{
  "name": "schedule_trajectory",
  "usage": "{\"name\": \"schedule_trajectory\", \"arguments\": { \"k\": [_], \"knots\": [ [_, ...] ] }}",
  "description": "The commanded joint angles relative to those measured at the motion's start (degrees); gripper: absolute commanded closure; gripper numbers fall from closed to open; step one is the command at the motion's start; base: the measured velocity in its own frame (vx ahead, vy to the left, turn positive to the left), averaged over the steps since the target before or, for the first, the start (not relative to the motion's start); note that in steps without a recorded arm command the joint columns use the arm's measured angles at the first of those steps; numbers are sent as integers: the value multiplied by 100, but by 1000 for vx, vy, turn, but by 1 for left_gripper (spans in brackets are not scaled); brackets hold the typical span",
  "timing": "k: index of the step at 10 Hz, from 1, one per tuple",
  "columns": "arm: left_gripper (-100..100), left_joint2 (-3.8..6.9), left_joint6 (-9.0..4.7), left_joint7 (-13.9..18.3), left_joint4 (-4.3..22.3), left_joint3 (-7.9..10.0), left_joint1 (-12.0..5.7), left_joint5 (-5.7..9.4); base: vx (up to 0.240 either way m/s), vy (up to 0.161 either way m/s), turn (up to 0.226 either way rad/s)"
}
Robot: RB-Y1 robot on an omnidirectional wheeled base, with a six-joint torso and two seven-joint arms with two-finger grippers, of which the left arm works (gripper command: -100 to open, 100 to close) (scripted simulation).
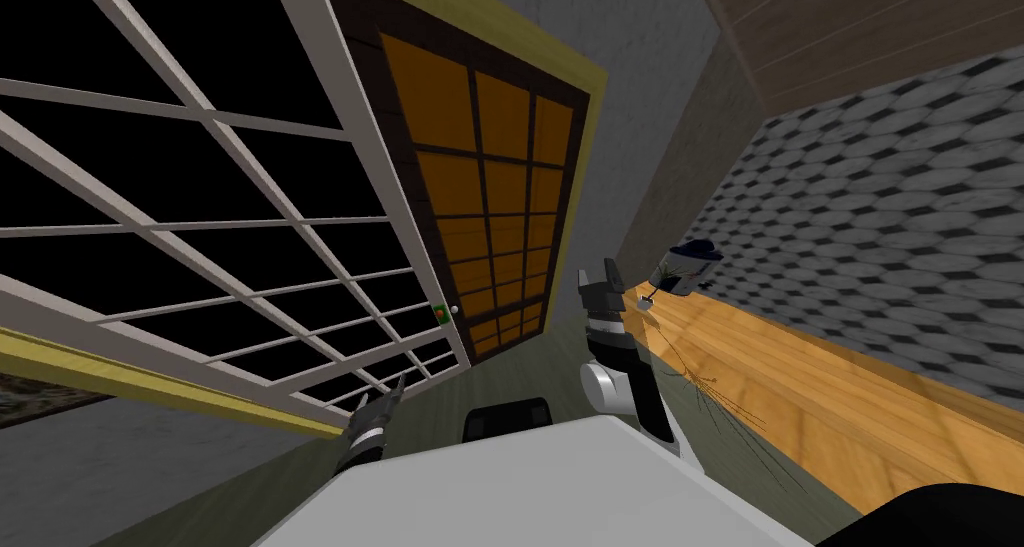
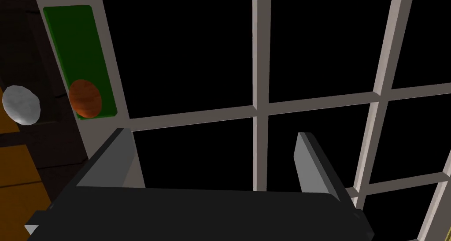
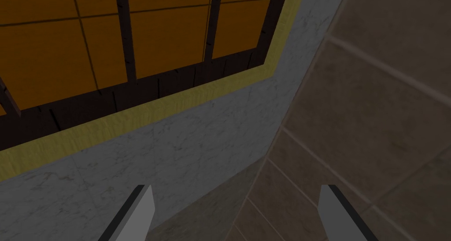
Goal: Pull the door open
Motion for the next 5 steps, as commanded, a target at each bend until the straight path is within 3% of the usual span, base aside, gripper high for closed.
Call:
{"name": "schedule_trajectory", "arguments": {
  "k": [1, 5],
  "knots": [
    [-100, -10, -40, -15, 65, -32, -165, -5, 197, 18, -114],
    [-100, -116, -60, -39, -36, -155, -505, -41, 189, 27, -112]
  ]
}}
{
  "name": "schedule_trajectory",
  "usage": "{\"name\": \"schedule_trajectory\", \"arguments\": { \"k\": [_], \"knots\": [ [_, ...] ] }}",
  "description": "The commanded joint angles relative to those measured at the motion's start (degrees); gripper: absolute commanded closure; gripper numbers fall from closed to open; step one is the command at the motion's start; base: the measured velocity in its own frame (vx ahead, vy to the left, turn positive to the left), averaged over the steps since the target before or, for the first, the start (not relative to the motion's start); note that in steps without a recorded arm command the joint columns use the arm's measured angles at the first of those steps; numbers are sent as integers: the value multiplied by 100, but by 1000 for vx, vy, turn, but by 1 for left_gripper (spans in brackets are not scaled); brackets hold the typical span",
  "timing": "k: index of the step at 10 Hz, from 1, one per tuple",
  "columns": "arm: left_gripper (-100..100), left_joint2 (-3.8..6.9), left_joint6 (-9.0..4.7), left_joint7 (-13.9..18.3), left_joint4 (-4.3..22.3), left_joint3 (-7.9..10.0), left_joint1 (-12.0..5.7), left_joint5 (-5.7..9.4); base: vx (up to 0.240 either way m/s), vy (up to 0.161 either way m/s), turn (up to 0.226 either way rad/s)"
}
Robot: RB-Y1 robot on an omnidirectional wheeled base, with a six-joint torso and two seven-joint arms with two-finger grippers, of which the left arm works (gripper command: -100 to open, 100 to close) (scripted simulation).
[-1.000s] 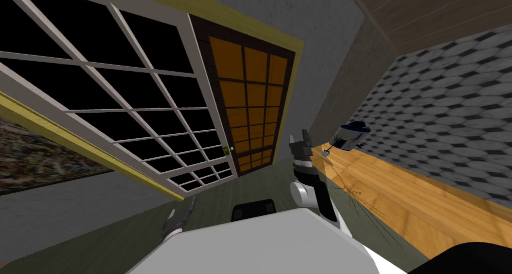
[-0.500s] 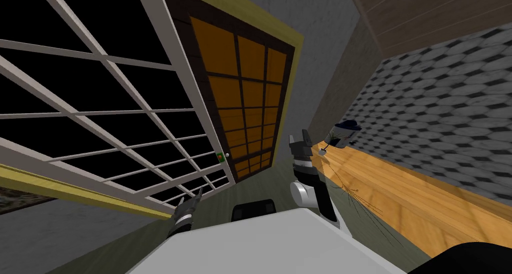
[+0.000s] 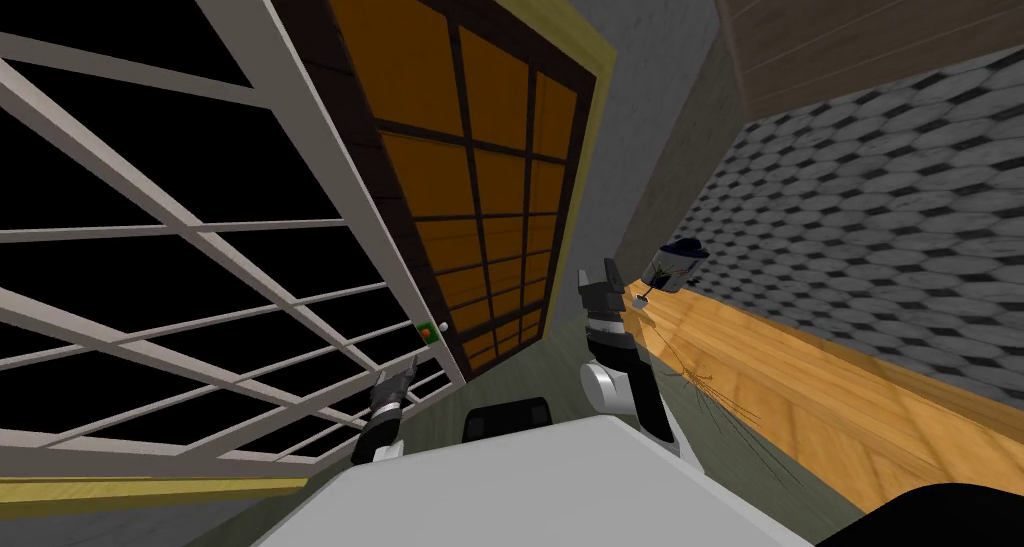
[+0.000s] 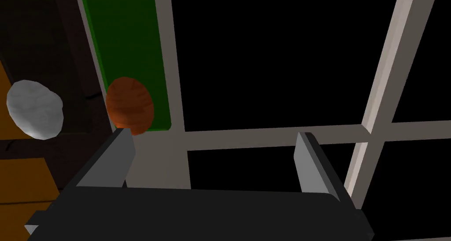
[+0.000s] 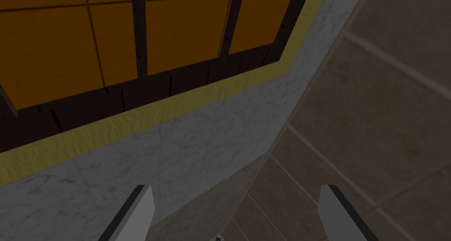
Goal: Pull the door open
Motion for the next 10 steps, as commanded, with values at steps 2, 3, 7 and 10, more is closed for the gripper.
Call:
{"name": "schedule_trajectory", "arguments": {
  "k": [2, 3, 7, 10],
  "knots": [
    [-100, 3, -115, -34, 186, -41, -280, -5, 144, 15, -63],
    [-100, -21, -121, -37, 161, -74, -358, -15, 193, 8, -136],
    [100, 16, -175, -53, 285, -54, -407, -4, 39, -1, -28],
    [100, 16, -175, -53, 285, -54, -407, -4, -6, -4, 8]
  ]
}}
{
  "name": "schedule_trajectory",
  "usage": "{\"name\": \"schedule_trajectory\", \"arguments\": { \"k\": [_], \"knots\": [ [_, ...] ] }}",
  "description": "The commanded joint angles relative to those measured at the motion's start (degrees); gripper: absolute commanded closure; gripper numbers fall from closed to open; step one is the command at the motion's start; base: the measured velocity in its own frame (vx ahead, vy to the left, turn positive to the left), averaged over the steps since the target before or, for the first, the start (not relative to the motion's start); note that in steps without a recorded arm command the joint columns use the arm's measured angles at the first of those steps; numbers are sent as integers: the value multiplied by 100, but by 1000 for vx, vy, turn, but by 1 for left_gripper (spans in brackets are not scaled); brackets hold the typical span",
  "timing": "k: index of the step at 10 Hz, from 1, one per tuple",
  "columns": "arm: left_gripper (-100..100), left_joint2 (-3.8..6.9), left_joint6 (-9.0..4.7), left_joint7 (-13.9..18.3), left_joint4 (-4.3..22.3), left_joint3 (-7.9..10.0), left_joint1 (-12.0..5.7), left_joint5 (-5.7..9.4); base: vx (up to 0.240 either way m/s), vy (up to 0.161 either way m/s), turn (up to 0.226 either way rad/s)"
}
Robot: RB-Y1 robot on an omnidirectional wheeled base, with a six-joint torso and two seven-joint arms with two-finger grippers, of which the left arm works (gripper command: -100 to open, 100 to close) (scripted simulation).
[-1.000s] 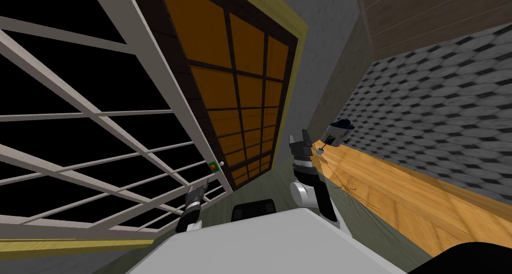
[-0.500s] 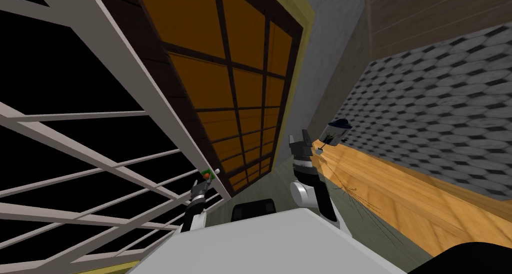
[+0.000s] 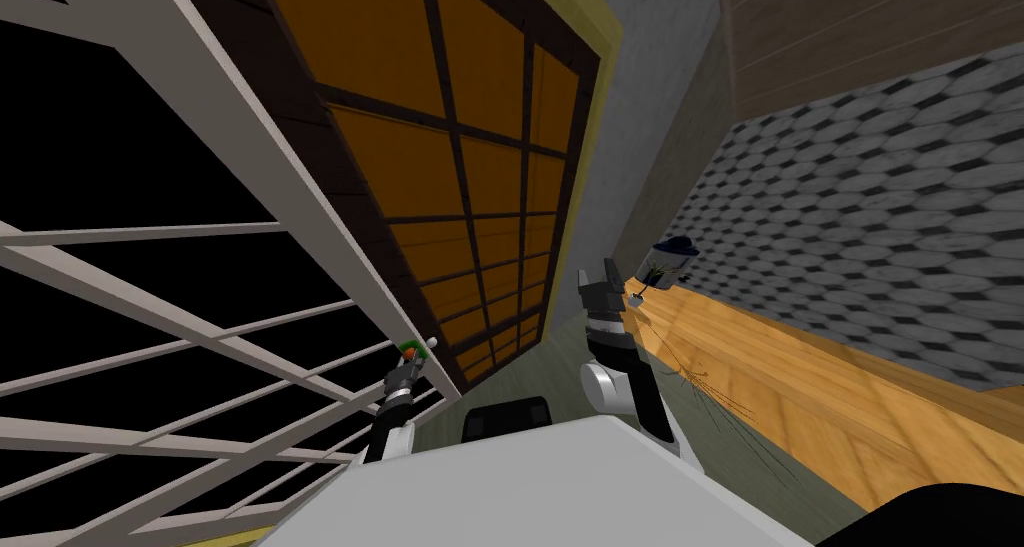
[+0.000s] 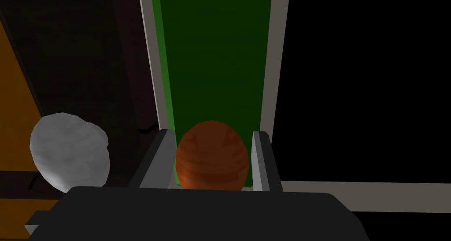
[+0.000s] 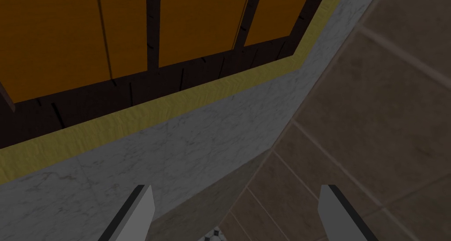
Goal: Pull the door open
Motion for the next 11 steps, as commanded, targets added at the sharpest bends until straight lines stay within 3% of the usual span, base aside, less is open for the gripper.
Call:
{"name": "schedule_trajectory", "arguments": {
  "k": [1, 6, 8, 11],
  "knots": [
    [100, 34, -10, 4, -12, 35, 11, 17, 0, 0, 0],
    [100, 93, 27, 278, 139, 94, 325, 120, -140, -28, 42],
    [100, 104, 29, 333, 154, 99, 356, 139, -151, -4, 38],
    [100, 104, 29, 333, 154, 99, 356, 139, -8, -7, -2]
  ]
}}
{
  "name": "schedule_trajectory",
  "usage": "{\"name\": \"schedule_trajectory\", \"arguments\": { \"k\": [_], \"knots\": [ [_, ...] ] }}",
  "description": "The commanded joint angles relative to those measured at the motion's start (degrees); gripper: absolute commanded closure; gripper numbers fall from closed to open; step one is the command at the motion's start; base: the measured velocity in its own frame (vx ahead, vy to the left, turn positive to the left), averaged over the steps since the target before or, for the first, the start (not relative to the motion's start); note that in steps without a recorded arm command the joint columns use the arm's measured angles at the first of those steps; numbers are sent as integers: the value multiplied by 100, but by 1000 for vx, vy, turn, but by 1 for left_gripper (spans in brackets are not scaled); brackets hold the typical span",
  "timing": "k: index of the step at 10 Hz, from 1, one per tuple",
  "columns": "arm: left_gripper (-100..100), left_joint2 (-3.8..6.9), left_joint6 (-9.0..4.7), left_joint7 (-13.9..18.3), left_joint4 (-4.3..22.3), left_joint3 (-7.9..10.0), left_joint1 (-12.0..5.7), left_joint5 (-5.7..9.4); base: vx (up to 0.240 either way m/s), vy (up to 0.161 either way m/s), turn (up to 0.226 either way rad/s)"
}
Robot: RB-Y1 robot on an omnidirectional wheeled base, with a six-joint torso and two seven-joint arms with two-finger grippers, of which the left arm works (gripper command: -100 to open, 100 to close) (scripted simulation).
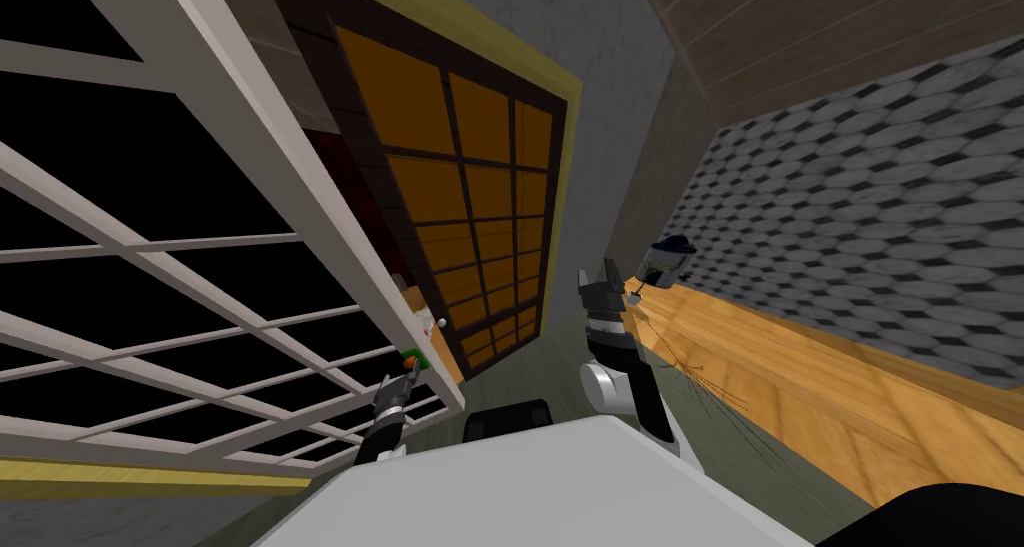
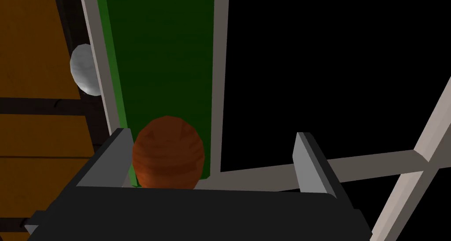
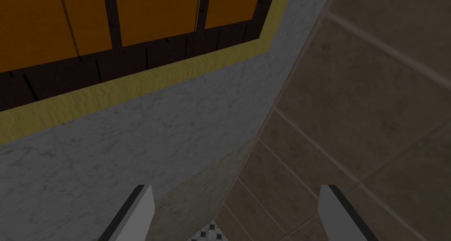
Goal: Pull the door open
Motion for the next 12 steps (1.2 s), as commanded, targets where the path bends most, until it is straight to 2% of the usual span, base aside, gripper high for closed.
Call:
{"name": "schedule_trajectory", "arguments": {
  "k": [1, 5, 12],
  "knots": [
    [100, 121, 2, 149, 162, 113, 60, 105, -60, 6, 13],
    [100, 166, 8, 389, 220, 127, 181, 186, -108, -21, 16],
    [100, 166, 8, 389, 220, 127, 181, 186, -11, -1, 5]
  ]
}}
